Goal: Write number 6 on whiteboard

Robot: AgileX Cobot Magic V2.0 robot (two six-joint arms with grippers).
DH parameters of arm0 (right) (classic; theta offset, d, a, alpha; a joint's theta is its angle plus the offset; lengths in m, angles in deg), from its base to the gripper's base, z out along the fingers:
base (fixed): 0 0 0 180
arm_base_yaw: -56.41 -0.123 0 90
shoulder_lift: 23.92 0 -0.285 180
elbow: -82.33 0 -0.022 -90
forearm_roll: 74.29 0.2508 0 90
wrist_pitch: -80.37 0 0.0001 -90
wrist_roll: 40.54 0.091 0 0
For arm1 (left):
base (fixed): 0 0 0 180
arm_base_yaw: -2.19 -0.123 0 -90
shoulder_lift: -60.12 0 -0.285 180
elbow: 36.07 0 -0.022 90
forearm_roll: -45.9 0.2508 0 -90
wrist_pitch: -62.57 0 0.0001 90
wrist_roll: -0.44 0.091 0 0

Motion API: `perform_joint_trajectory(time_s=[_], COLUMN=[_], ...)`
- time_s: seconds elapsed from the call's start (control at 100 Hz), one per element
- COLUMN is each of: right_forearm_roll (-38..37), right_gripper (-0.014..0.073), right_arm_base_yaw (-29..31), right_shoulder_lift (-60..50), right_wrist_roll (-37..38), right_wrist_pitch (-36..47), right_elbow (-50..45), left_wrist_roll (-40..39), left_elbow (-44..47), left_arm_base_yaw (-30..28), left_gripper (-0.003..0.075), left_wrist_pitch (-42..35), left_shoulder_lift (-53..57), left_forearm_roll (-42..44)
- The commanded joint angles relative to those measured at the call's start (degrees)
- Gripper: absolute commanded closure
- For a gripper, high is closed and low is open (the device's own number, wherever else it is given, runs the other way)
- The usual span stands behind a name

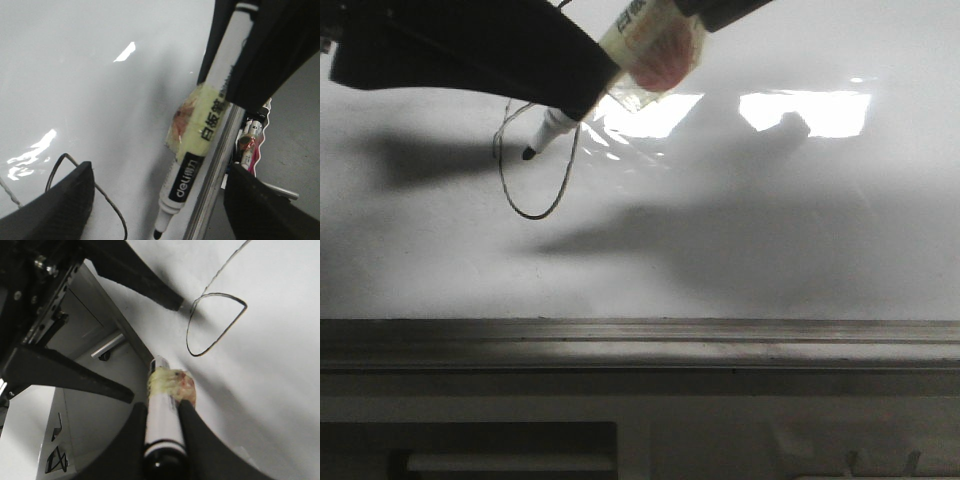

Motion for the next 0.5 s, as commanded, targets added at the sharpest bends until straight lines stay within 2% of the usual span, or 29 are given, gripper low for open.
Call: perform_joint_trajectory(time_s=[0.0,0.18,0.26,0.49], right_forearm_roll=[2.33,2.60,4.20,6.82], right_gripper=[0.0638,0.0638,0.0638,0.0638], right_arm_base_yaw=[0.38,0.38,0.38,0.38], right_shoulder_lift=[-0.83,-0.83,-0.83,0.30], right_wrist_roll=[-1.09,-1.31,-3.17,-5.21], right_wrist_pitch=[1.52,1.52,1.52,1.41], right_elbow=[1.94,1.94,1.94,1.94], left_wrist_roll=[0.25,1.42,1.42,1.84], left_elbow=[-2.43,-2.55,-2.55,-2.55], left_arm_base_yaw=[0.56,0.56,0.56,0.56], left_gripper=[0.0260,0.0427,0.0477,0.0490], left_wrist_pitch=[-1.39,-1.39,-1.39,-0.81], left_shoulder_lift=[0.05,0.05,0.05,0.05], left_forearm_roll=[-2.05,-2.05,-2.05,-2.05])
